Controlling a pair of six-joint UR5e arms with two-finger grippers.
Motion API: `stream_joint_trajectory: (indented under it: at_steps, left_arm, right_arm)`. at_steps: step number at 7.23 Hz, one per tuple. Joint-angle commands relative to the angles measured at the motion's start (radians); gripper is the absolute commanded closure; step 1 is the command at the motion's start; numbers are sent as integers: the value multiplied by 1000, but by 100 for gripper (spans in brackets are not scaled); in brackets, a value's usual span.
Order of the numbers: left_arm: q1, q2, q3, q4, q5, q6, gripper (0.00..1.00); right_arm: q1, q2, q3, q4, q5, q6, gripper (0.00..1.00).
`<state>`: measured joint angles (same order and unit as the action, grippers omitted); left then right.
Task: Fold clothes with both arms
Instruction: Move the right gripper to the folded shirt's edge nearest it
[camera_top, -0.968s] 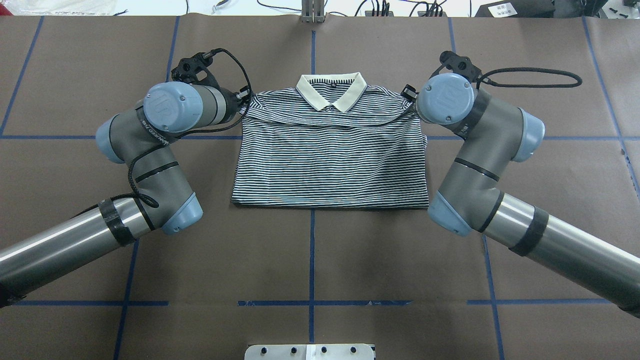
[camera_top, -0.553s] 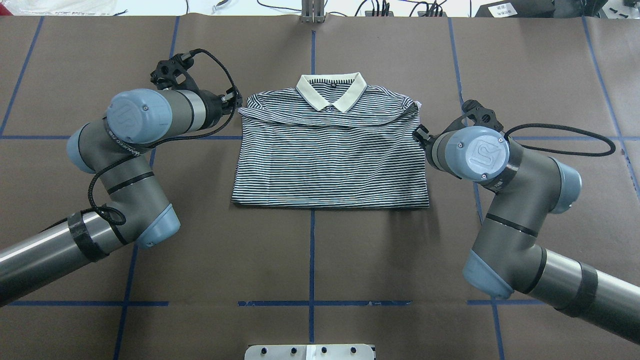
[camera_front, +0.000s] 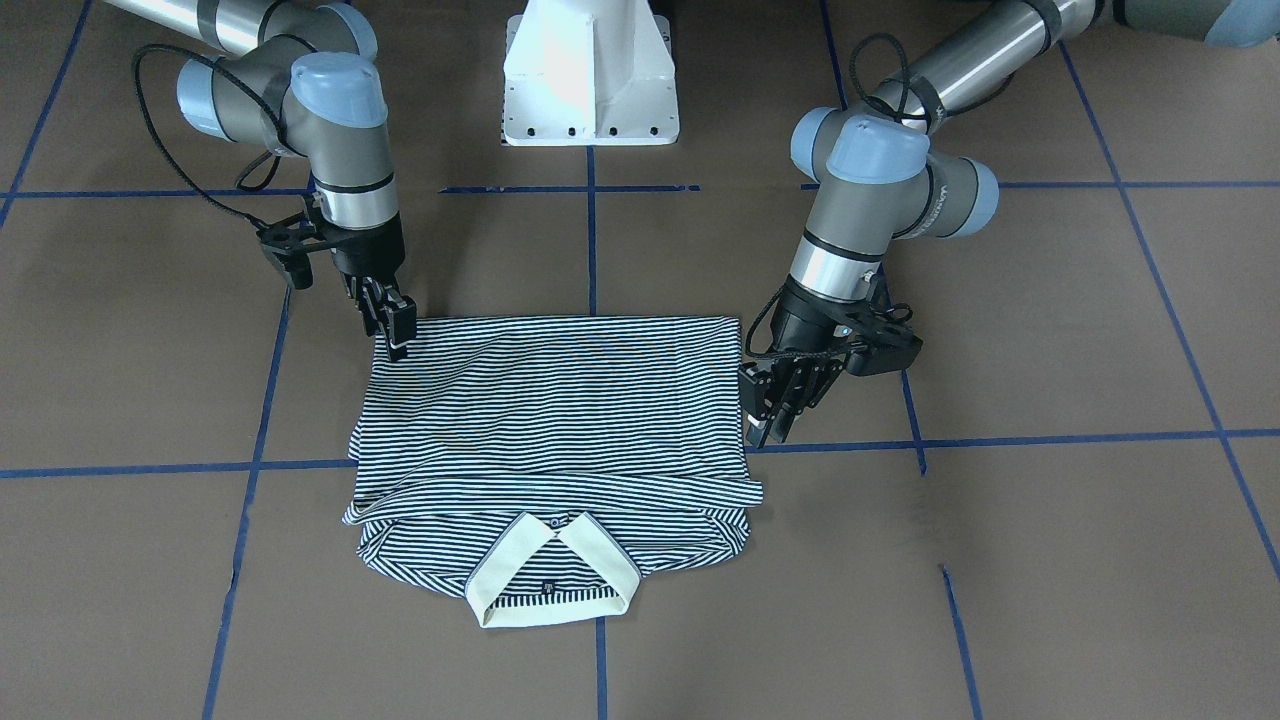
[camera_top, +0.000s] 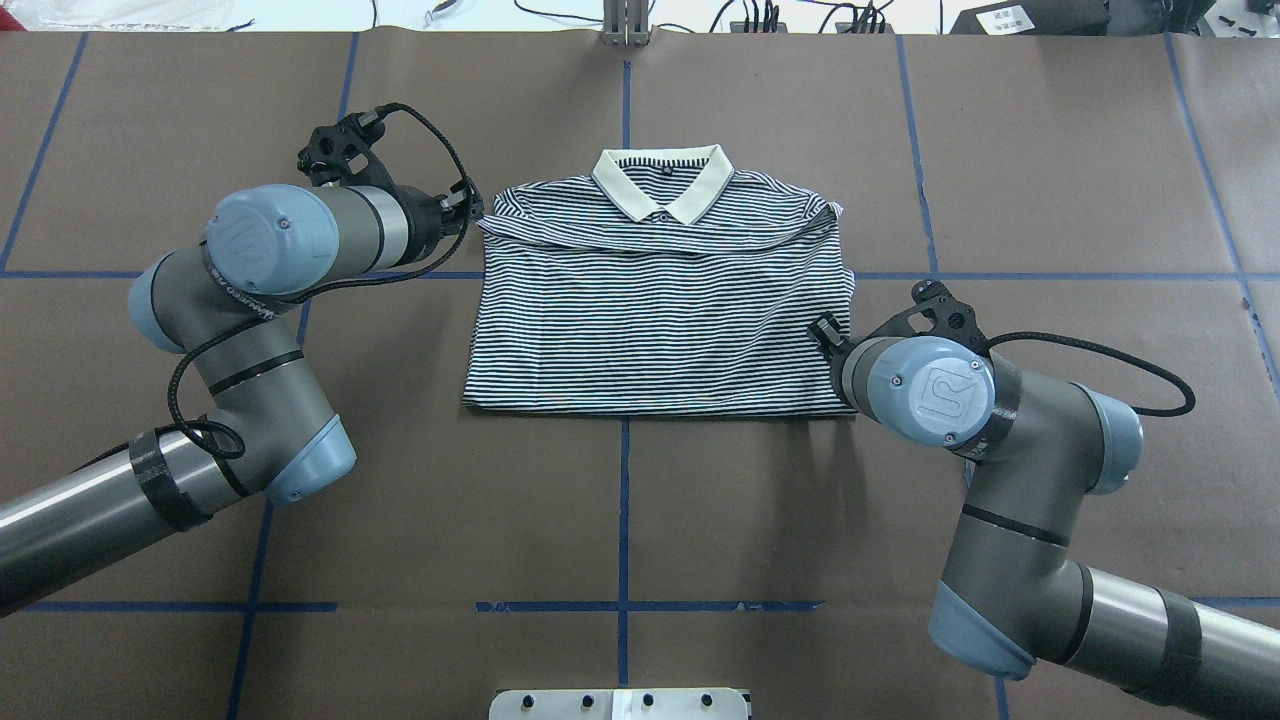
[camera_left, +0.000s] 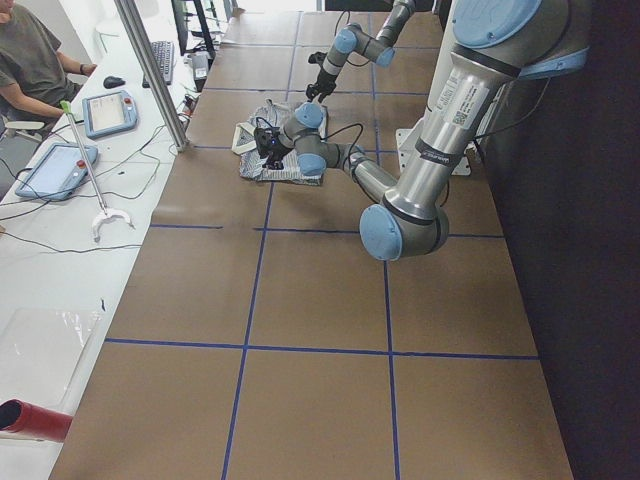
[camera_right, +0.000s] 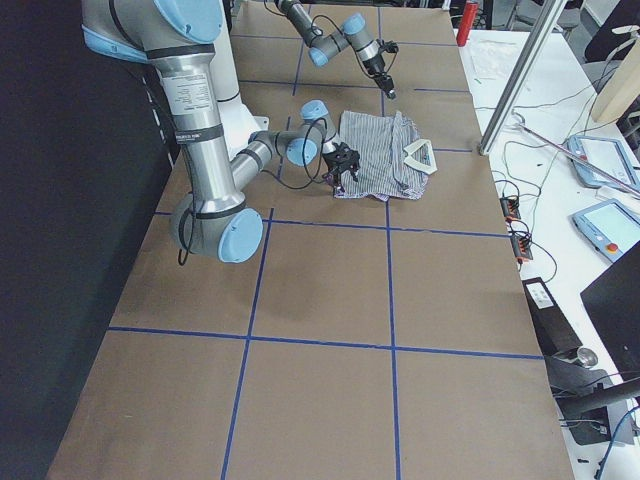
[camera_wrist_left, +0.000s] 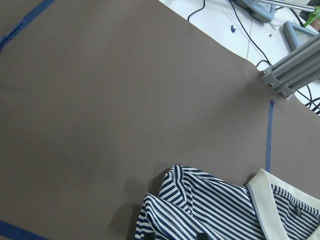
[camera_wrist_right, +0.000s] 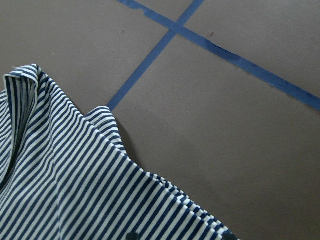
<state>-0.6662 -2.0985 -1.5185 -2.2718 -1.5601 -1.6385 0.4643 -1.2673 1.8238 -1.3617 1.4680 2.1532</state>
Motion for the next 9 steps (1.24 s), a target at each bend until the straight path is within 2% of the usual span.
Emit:
stream_joint_trajectory:
  at_steps: [1,3,4,5,6,9]
  left_arm:
    - [0,0,0,0,0,-21,60]
    - [3,-3,0,0,0,-23,60]
    - [4,-3,0,-2,2,-24,60]
    - [4,-5,0,0,2,-24,60]
    - [4,-5,0,0,2,-24,60]
    - [4,-6,0,-2,2,-24,60]
  right_arm:
    - [-30,-20,-6,-3,-17,5,35]
    - [-36,-30,-3,-7,-20,5,36]
    - [-39,-30,2,-7,-20,5,41]
    - [-39,-29,5,-7,-20,8,65]
    - [-39,-30,9,-7,-18,8,100]
    - [-39,-29,17,-7,-20,5,100]
